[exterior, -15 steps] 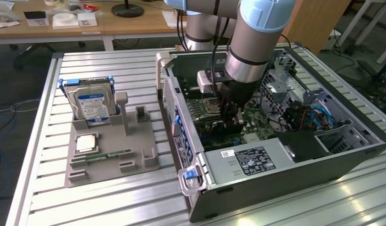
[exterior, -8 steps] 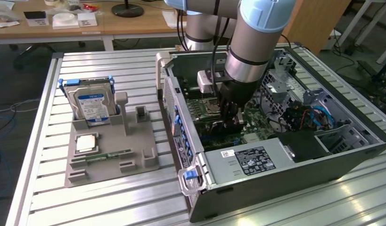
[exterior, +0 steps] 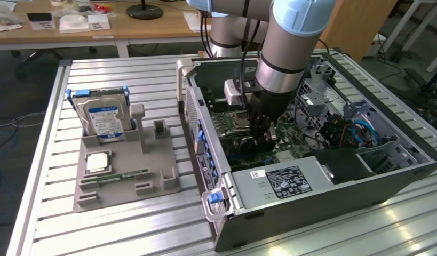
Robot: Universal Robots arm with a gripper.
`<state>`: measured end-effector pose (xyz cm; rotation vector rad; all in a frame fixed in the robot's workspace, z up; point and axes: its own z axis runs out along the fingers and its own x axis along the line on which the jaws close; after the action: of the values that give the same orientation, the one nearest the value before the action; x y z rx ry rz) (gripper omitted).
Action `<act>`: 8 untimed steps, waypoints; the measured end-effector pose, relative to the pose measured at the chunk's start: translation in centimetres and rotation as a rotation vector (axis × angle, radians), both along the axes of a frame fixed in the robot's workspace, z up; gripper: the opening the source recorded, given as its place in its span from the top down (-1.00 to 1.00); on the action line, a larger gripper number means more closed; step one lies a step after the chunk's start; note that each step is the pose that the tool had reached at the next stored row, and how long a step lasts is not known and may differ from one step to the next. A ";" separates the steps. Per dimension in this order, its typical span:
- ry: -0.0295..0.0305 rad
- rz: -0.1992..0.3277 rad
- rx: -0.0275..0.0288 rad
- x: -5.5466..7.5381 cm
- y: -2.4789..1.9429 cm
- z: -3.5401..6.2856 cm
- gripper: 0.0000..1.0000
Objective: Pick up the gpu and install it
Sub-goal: 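Insert the gpu into the slot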
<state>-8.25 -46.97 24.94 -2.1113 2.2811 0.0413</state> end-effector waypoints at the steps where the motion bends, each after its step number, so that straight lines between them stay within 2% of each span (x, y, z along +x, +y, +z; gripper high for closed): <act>1: -0.0002 0.000 0.0001 0.0 0.00 0.00 0.47; 8: -0.0010 0.007 0.0001 -0.1 0.00 -0.01 0.47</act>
<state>-8.35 -46.97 24.94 -2.1184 2.2736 0.0404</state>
